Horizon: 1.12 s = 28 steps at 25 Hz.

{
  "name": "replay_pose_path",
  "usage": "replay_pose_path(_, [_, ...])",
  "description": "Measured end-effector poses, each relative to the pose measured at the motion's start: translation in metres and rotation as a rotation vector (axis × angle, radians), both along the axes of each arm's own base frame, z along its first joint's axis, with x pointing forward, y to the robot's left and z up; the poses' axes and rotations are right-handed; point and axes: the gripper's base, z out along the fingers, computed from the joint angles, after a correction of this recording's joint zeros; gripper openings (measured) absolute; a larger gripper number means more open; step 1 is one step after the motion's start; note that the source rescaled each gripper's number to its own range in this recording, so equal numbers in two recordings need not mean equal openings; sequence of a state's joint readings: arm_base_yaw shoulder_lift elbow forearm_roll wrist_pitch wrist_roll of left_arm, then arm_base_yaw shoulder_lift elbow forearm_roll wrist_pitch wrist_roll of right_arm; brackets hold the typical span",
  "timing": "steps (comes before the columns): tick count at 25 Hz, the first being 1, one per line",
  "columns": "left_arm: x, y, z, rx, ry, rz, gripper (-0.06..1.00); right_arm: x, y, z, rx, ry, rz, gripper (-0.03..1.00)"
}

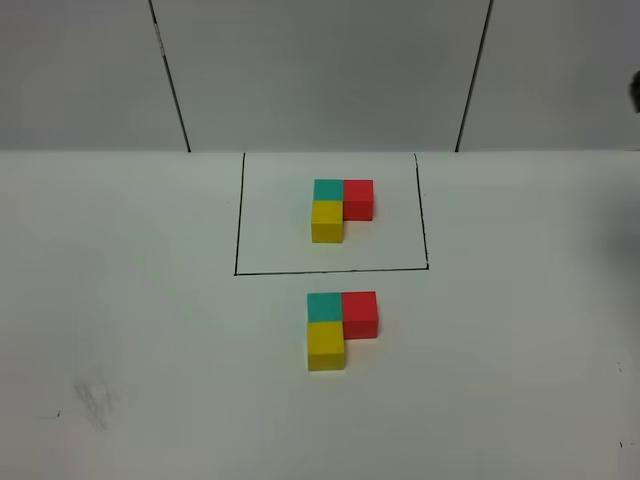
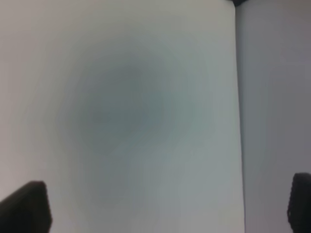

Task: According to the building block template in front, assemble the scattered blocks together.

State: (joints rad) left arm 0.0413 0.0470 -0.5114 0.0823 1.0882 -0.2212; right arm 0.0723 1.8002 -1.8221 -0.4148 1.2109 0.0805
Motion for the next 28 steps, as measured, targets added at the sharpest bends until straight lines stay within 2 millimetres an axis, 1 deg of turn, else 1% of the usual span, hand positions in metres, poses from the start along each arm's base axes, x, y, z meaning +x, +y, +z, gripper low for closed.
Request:
replay_pose_path(2, [0.000,0.000,0.000,0.000,0.000,0.000,0.37,-0.014,-0.027,0.010,0.050,0.008,0.010,1.00])
replay_pose_path(5, [0.000,0.000,0.000,0.000,0.000,0.000,0.37,-0.045,-0.061,0.022,0.100,0.005,-0.011,1.00])
replay_pose_path(7, [0.000,0.000,0.000,0.000,0.000,0.000,0.37,-0.072,-0.080,0.030,0.112,-0.006,-0.050,1.00])
replay_pose_path(8, [0.000,0.000,0.000,0.000,0.000,0.000,0.37,-0.086,-0.088,0.029,0.108,0.003,-0.066,1.00])
replay_pose_path(10, [0.000,0.000,0.000,0.000,0.000,0.000,0.37,-0.121,-0.095,0.036,0.084,-0.002,-0.080,1.00])
replay_pose_path(12, [0.000,0.000,0.000,0.000,0.000,0.000,0.37,-0.154,-0.092,0.038,0.048,0.006,-0.078,1.00])
replay_pose_path(13, [0.000,0.000,0.000,0.000,0.000,0.000,0.37,-0.172,-0.089,0.042,0.022,-0.009,-0.083,1.00])
replay_pose_path(16, [0.000,0.000,0.000,0.000,0.000,0.000,0.37,-0.221,-0.074,0.045,-0.019,-0.056,-0.093,1.00])
replay_pose_path(19, [0.000,0.000,0.000,0.000,0.000,0.000,0.37,-0.275,-0.052,0.053,-0.029,-0.191,-0.105,1.00])
replay_pose_path(21, [0.000,0.000,0.000,0.000,0.000,0.000,0.37,-0.315,-0.038,0.056,-0.021,-0.318,-0.120,1.00])
replay_pose_path(22, [0.000,0.000,0.000,0.000,0.000,0.000,0.37,-0.335,-0.031,0.055,-0.015,-0.381,-0.134,1.00])
replay_pose_path(25, [0.000,0.000,0.000,0.000,0.000,0.000,0.37,-0.379,-0.014,0.041,0.034,-0.520,-0.141,1.00])
replay_pose_path(28, [0.000,0.000,0.000,-0.001,0.000,0.001,0.37,-0.401,0.002,0.019,0.112,-0.608,-0.083,1.00])
